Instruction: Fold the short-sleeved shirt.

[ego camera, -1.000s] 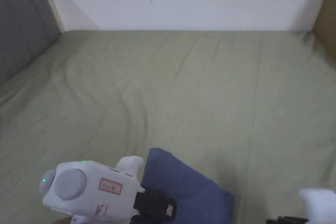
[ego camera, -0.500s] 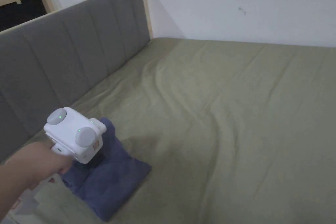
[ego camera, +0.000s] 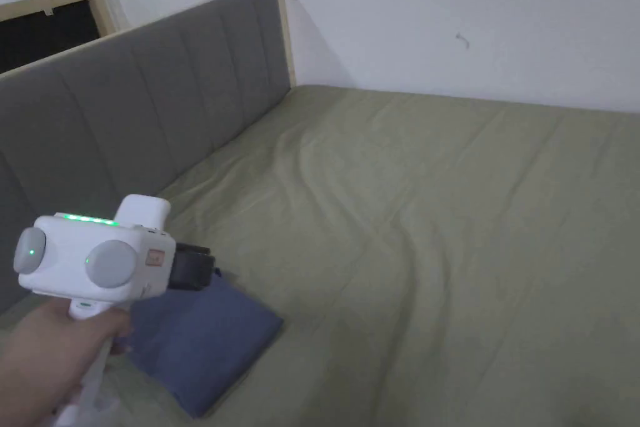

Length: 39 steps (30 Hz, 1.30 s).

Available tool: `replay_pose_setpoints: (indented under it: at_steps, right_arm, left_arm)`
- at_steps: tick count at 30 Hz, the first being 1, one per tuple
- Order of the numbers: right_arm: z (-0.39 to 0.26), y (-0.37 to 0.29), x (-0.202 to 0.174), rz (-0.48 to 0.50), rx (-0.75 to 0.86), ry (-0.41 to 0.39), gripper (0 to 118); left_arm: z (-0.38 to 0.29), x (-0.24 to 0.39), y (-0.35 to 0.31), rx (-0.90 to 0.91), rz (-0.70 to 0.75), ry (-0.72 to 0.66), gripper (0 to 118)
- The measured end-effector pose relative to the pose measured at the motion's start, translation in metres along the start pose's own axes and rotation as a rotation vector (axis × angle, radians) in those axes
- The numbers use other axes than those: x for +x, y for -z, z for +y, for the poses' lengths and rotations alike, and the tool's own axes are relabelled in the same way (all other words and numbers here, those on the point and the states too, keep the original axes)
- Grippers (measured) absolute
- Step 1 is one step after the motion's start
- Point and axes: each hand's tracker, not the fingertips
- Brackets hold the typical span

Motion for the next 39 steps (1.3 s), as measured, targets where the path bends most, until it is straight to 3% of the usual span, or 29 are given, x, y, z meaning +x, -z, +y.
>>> replay_pose_setpoints:
  at_steps: [1, 3, 4, 6, 7, 10, 13, 15, 20, 25, 30, 34, 37, 39]
  right_arm:
    - [0.001, -0.008, 0.002, -0.007, 0.026, 0.004, 0]
    - [0.003, -0.023, 0.006, -0.014, 0.06, 0.017, 0]
    - [0.003, -0.03, 0.01, -0.014, 0.083, 0.028, 0]
    - [0.003, -0.046, 0.015, -0.006, 0.109, 0.045, 0]
    - [0.003, -0.055, 0.017, -0.007, 0.121, 0.05, 0]
    - [0.0, -0.081, 0.021, -0.017, 0.154, 0.056, 0]
    - [-0.005, -0.106, 0.025, -0.017, 0.189, 0.068, 0]
    - [-0.008, -0.125, 0.029, -0.02, 0.227, 0.09, 0]
    - [-0.014, -0.182, 0.031, -0.019, 0.513, 0.068, 0]
    - [-0.018, -0.223, 0.019, -0.135, 0.878, -0.024, 0]
    - [-0.027, -0.199, 0.019, -0.319, 1.042, -0.086, 0]
    - [-0.04, -0.161, 0.027, -0.487, 0.973, -0.116, 0]
    - [-0.047, -0.159, 0.031, -0.433, 0.947, -0.043, 0]
    - [-0.049, -0.159, 0.033, -0.451, 0.941, -0.027, 0]
  left_arm:
    - [-0.004, 0.007, 0.0, 0.044, -0.098, -0.027, 108]
    - [-0.021, 0.051, -0.033, 0.112, -0.206, 0.014, 91]
    - [-0.03, 0.077, -0.049, 0.145, -0.222, 0.043, 73]
    - [-0.043, 0.118, -0.075, 0.183, -0.279, 0.062, 13]
    - [-0.051, 0.136, -0.086, 0.191, -0.32, 0.043, 1]
    - [-0.067, 0.178, -0.113, 0.215, -0.443, 0.023, 0]
    - [-0.083, 0.216, -0.145, 0.401, -0.303, 0.107, 0]
    - [-0.084, 0.229, -0.165, 0.469, -0.331, 0.088, 0]
    - [-0.081, 0.258, -0.217, 0.609, -0.341, 0.112, 0]
    - [-0.085, 0.283, -0.246, 0.735, -0.308, 0.128, 0]
    - [-0.102, 0.299, -0.23, 0.78, -0.269, 0.077, 0]
    - [-0.122, 0.307, -0.207, 0.781, -0.206, 0.075, 0]
    - [-0.126, 0.309, -0.199, 0.733, -0.216, 0.107, 0]
    - [-0.128, 0.31, -0.199, 0.739, -0.205, 0.114, 0]
